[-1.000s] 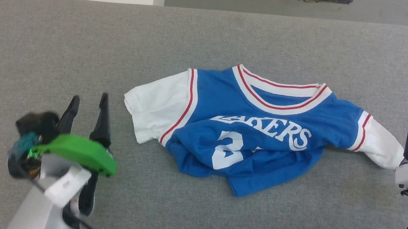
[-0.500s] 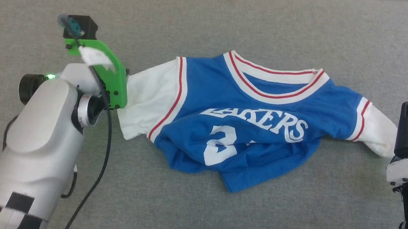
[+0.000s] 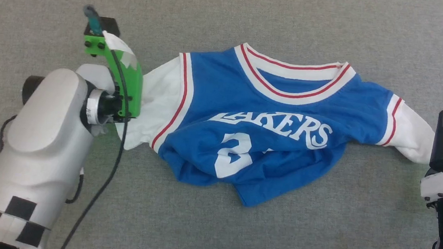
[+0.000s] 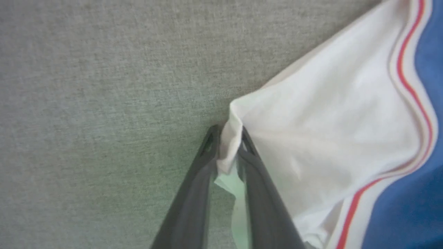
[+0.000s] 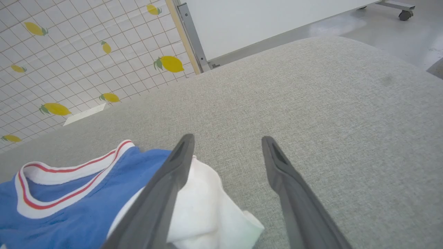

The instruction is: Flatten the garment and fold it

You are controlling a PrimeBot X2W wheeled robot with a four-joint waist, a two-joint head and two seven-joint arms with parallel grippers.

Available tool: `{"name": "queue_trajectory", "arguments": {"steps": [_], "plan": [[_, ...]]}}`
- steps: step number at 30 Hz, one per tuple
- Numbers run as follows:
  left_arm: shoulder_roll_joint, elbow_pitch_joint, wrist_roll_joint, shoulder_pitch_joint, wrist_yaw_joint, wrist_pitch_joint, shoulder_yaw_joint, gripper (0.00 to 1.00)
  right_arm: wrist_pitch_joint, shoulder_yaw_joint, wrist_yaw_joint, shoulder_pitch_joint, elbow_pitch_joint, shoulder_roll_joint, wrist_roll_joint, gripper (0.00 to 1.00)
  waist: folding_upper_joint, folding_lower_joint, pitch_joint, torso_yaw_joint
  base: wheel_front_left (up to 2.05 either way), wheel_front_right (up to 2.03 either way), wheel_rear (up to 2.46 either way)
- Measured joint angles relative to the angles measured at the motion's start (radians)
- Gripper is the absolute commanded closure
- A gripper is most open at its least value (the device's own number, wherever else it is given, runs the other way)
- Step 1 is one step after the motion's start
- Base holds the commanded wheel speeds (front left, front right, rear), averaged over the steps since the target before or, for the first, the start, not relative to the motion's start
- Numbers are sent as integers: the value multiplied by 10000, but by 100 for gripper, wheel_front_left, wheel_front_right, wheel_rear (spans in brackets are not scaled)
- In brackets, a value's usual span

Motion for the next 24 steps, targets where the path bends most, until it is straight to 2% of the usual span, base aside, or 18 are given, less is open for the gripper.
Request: {"name": "queue_trajectory", "arguments": {"steps": [5,11,16,22,24], "plan": [[-115,-355,-211,236,-92,-890,284,100,-42,19,0,-14,163,2,-71,0,0,0,-105,199,0,0,0],[-75,-1177,-671,403,10,-2282,1235,100,-38,42,0,-13,395,4,-148,0,0,1,-421,500,0,0,0],[318,-2098,-1028,714,460,-3089,2303,100,-36,69,0,-12,533,2,-188,0,0,0,-662,829,0,0,0],[888,-3009,-1365,2297,957,-3486,3327,100,-35,140,0,-10,692,4,-188,0,0,0,-891,1113,0,0,0],[924,-3187,-1436,3002,1055,-3568,3513,100,-8,167,0,-9,731,4,-188,0,-1,0,-947,1170,0,0,0]]}}
